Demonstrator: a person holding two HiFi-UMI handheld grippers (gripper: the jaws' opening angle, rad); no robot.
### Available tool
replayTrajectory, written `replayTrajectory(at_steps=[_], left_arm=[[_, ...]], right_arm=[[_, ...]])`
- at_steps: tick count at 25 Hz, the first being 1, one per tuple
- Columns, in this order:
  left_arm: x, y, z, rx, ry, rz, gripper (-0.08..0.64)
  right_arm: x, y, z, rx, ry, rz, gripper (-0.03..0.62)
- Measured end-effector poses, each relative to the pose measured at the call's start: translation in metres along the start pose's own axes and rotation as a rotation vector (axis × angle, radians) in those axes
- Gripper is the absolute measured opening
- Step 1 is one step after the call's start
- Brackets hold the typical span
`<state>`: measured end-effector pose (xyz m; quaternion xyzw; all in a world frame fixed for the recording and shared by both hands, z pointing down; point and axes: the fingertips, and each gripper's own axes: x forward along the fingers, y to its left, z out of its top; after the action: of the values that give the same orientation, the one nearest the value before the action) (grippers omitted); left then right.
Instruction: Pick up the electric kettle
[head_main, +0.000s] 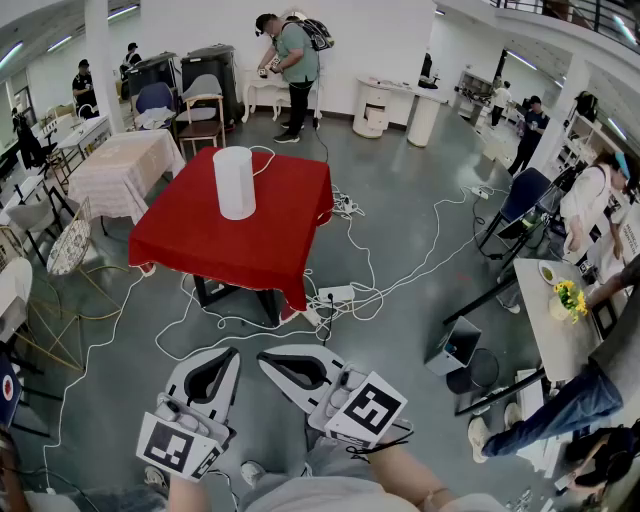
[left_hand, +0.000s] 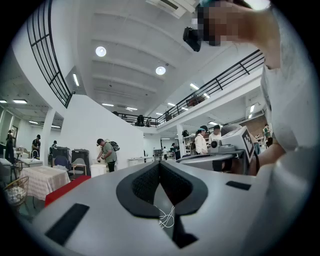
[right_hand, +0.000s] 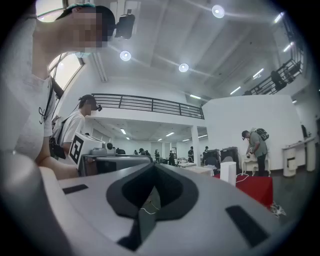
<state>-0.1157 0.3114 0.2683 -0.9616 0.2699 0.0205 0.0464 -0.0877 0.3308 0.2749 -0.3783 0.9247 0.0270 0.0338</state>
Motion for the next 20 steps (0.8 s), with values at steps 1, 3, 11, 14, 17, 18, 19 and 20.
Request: replayTrajectory(at_steps=[1, 3, 11, 14, 17, 18, 19, 20], left_arm=[[0.001, -0.001, 0.0, 0.0, 0.001, -0.003, 0.009], [0.003, -0.001, -0.001, -0.002, 0.002, -0.006, 0.011], [0.02, 0.0, -0.004, -0.01, 0.0, 0.004, 0.011], [0.031, -0.003, -0.004, -0.007, -0.003, 0.013, 0.009], [0.043, -0.009, -0.003, -0.007, -0.005, 0.024, 0.009], [0.048, -0.011, -0.003, -0.007, -0.005, 0.028, 0.009], [0.052, -0.014, -0.004, -0.005, -0.005, 0.033, 0.009], [0.055, -0.018, -0.004, -0.003, -0.005, 0.037, 0.009]], right_arm=[[0.0, -0.001, 0.0, 0.0, 0.0, -0.001, 0.006], [-0.001, -0.003, 0.0, 0.0, 0.001, -0.003, 0.006], [-0.004, -0.02, -0.003, -0.003, -0.001, 0.007, 0.006], [-0.01, -0.03, -0.002, -0.015, -0.002, 0.01, 0.006], [-0.018, -0.042, -0.003, -0.017, -0.004, 0.018, 0.008], [-0.021, -0.045, -0.004, -0.012, -0.005, 0.024, 0.008], [-0.025, -0.048, -0.005, -0.007, -0.006, 0.034, 0.008], [-0.029, -0.05, -0.006, -0.004, -0.004, 0.046, 0.008]])
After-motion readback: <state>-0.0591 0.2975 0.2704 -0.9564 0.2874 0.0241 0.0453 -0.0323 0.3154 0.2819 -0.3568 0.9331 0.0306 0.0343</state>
